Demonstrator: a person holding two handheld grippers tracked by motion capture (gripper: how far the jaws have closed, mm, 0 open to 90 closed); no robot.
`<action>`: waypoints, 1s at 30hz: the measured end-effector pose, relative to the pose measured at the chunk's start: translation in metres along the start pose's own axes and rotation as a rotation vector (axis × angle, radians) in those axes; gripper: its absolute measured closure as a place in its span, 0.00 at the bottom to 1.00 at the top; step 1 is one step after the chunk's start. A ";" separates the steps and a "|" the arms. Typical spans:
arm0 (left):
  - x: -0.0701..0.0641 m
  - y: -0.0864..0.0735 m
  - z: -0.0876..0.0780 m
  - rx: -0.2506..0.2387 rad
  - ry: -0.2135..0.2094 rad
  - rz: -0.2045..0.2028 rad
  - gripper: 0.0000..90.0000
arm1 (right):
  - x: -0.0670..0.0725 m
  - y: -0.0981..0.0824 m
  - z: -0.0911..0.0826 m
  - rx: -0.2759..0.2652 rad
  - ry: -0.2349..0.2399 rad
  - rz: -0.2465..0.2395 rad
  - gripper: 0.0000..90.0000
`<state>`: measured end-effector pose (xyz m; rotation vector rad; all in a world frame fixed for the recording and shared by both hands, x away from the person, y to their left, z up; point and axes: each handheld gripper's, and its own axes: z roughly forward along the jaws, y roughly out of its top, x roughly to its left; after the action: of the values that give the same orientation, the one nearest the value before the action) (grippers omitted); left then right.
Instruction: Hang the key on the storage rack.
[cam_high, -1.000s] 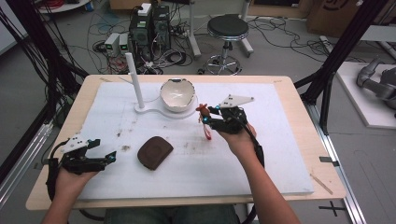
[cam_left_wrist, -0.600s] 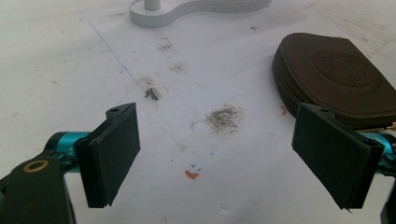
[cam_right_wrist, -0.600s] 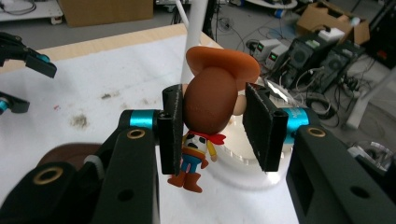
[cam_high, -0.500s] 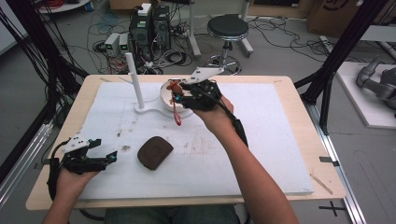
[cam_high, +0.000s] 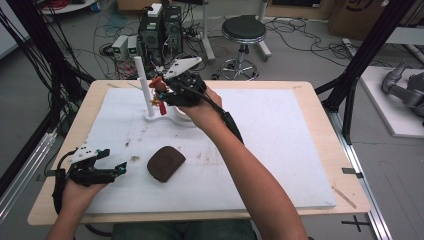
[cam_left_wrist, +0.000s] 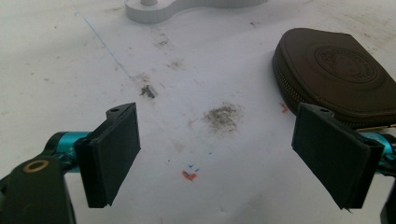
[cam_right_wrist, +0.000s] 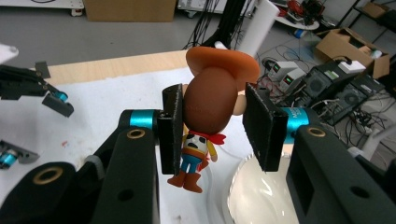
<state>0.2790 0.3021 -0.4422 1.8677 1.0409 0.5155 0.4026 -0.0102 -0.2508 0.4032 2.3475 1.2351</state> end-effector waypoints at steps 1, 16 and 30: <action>0.000 0.000 0.000 0.000 0.002 0.001 0.17 | 0.001 0.004 0.003 -0.001 0.002 -0.009 0.67; 0.003 -0.002 -0.002 -0.003 0.007 -0.010 0.17 | 0.001 0.037 0.035 0.004 -0.004 -0.029 0.67; 0.006 -0.003 -0.005 -0.001 0.012 -0.014 0.17 | -0.013 0.038 0.067 0.046 -0.033 0.013 0.67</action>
<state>0.2772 0.3098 -0.4432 1.8570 1.0610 0.5192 0.4503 0.0515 -0.2495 0.4514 2.3519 1.1733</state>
